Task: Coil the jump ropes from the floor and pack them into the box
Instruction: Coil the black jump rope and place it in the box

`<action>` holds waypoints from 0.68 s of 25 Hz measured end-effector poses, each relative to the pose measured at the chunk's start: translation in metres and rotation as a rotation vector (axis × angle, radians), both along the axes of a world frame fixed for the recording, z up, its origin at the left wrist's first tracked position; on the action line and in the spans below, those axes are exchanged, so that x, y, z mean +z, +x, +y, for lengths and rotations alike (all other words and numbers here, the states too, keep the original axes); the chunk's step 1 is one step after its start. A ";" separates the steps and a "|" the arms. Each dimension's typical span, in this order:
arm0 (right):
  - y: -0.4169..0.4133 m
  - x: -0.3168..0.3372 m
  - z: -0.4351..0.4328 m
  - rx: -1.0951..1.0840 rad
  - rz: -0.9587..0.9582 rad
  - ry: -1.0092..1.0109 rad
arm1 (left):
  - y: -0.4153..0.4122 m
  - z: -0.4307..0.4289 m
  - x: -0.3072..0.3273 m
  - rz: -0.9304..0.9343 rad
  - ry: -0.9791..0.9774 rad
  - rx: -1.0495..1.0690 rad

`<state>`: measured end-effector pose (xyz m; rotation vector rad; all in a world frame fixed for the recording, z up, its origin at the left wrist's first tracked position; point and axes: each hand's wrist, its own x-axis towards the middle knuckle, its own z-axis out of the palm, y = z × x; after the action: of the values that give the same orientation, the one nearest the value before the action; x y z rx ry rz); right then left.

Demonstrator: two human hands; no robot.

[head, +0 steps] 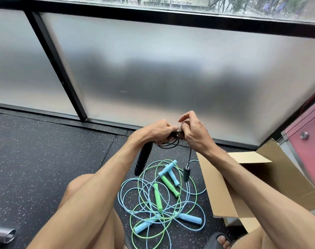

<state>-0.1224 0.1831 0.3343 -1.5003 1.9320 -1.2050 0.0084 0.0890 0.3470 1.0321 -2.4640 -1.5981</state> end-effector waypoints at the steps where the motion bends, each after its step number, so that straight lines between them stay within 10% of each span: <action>1: -0.001 -0.001 -0.001 -0.001 0.024 0.008 | 0.001 0.001 0.002 0.020 0.072 0.005; 10: -0.007 -0.012 0.005 0.071 -0.224 0.223 | 0.020 -0.010 0.018 0.562 0.772 0.023; 17: 0.006 -0.027 0.009 0.196 -0.413 0.441 | 0.017 -0.003 0.021 0.809 0.792 0.090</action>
<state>-0.1163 0.1917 0.3071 -1.0802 1.5968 -0.8487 0.0250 0.0859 0.3682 0.3387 -1.2637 -2.3764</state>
